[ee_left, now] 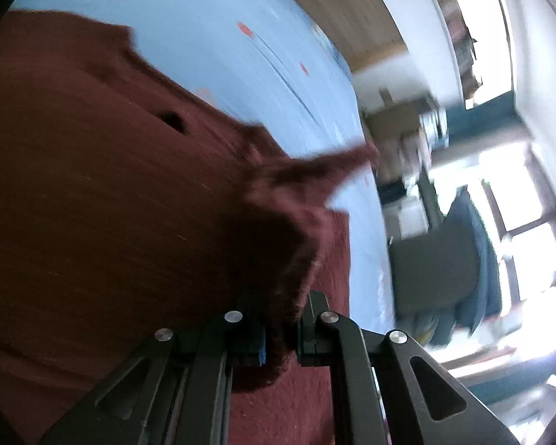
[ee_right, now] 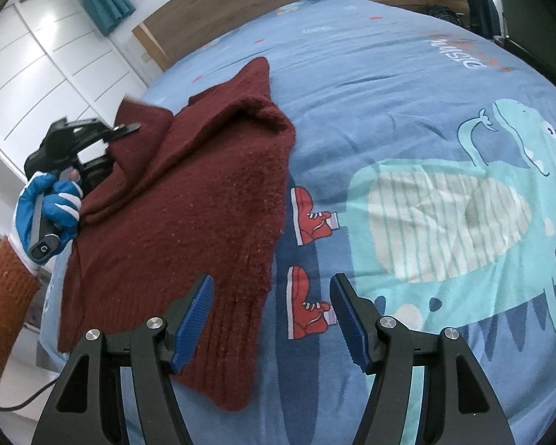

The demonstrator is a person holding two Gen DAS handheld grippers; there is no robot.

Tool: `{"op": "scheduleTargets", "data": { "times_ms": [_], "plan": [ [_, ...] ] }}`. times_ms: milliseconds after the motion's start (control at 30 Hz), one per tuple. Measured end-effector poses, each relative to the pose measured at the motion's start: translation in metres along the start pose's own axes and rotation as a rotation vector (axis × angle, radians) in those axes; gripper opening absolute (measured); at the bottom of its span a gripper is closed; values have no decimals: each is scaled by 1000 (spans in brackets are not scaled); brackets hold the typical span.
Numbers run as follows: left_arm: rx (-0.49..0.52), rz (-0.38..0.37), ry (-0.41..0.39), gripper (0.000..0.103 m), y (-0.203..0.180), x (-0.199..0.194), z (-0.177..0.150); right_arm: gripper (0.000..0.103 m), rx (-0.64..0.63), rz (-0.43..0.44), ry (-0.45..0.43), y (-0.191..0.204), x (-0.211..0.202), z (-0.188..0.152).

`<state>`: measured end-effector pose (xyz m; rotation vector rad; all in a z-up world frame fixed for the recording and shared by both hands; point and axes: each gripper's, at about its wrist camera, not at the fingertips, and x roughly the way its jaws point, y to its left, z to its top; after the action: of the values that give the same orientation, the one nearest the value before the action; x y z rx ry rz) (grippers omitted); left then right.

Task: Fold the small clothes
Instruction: 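Lift the sleeve with the left gripper and fold it over the sweater body, then open the left gripper to release the sleeve onto the sweater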

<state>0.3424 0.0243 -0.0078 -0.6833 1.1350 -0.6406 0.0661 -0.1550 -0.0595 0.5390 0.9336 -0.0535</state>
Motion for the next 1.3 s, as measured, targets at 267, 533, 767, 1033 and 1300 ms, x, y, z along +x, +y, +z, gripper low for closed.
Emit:
{"op": "scheduleTargets", "data": {
  "times_ms": [267,533,767,1033,1300],
  "plan": [
    [194,46,139,37,-46,44,-30,67,9,2,5,-2,2,0],
    [339,198,-21,39,-68,35,-37,67,26,5,1,-6,2,-1],
    [405,390,-31,42,-49,50,-65,67,20,-9,1,-5,2,-1],
    [472,334,-16,54,-57,36,-82,67,11,-49,4,-2,4,2],
    [441,561,-188,54,0,-33,-43,67,1,-81,3,5,7,4]
  ]
}}
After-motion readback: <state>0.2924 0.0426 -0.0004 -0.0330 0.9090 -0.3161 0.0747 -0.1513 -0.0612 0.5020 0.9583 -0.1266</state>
